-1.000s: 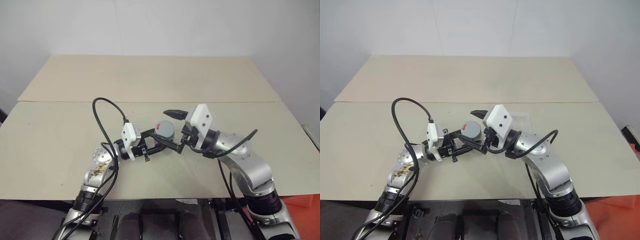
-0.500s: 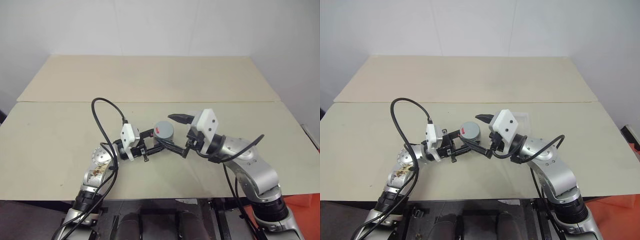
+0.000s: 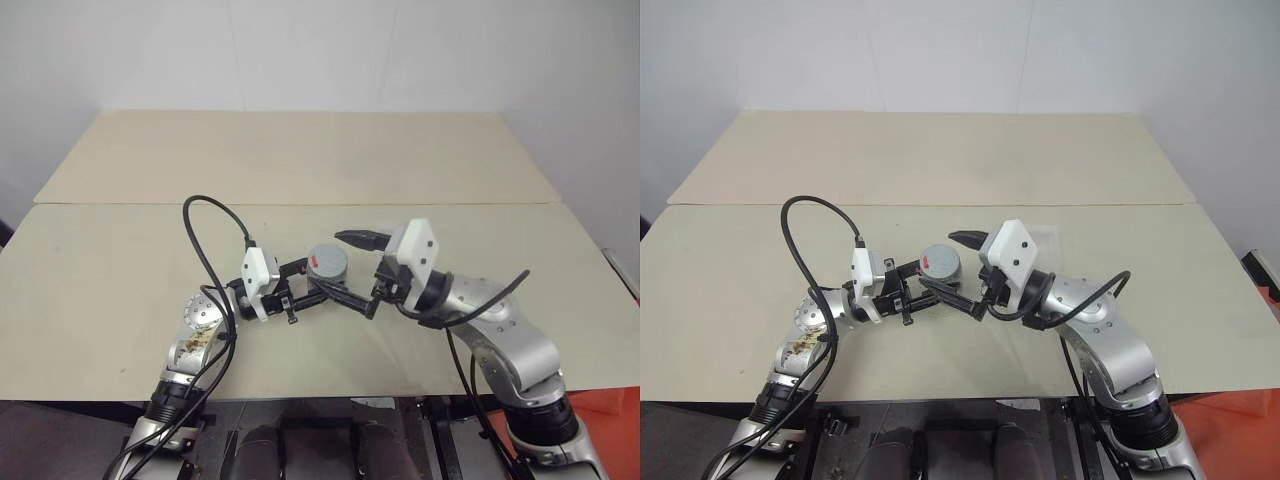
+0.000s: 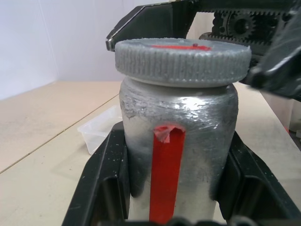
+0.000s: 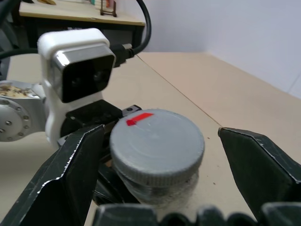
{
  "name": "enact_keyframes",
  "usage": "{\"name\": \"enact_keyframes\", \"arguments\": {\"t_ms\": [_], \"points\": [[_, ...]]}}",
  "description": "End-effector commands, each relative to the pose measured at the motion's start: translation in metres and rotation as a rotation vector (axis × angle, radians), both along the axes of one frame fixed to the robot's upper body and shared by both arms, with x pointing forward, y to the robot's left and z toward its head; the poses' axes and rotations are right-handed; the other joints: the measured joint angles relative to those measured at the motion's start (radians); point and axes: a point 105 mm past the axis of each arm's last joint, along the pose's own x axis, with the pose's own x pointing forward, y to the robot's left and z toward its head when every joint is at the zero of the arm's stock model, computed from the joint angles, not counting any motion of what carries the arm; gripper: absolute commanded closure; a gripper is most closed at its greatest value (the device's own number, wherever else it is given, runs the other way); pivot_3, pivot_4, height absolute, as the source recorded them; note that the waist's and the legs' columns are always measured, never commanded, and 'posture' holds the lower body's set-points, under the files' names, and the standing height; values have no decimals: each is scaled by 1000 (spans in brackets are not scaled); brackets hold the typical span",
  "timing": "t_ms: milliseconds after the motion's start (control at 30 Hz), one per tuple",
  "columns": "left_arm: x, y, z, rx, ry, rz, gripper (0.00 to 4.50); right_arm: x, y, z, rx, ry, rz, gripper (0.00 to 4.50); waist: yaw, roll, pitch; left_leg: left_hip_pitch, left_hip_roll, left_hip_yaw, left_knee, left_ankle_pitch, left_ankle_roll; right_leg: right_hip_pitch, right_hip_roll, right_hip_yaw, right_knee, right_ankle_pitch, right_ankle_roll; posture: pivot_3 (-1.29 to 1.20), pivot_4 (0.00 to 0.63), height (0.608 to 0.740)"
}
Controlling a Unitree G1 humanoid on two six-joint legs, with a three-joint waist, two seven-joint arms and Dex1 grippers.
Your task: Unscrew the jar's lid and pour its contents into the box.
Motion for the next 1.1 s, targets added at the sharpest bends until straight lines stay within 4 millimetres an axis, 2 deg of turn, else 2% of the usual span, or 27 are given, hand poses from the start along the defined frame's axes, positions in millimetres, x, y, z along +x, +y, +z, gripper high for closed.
{"name": "enact_keyframes", "arguments": {"t_ms": [33,133,167,700,967,1100], "points": [[-1,0,9,-20,-43,-5,2571,-8,-1,15,38,-67,21,586,0,0,0,0,0,0,0,0,0,0,0,0,0,0,0,0,150,740],[-1,0,8,-18,-41,-6,2571,-8,-1,15,42,-66,14,1628,0,0,0,0,0,0,0,0,0,0,0,0,0,0,0,0,150,740],[-2,0,8,-18,-41,-6,2571,-7,-1,15,42,-66,13,1740,0,0,0,0,0,0,0,0,0,0,0,0,0,0,0,0,150,740],[-2,0,7,-13,-37,-8,2571,-8,-2,16,39,-72,16,1741,0,0,0,0,0,0,0,0,0,0,0,0,0,0,0,0,150,740],[-3,-1,0,12,-31,-15,2571,-13,-6,41,176,-56,53,1741,0,0,0,0,0,0,0,0,0,0,0,0,0,0,0,0,150,740],[-2,-1,1,10,-32,-15,2571,-14,-8,46,225,-33,70,1741,0,0,0,0,0,0,0,0,0,0,0,0,0,0,0,0,150,740]]}}
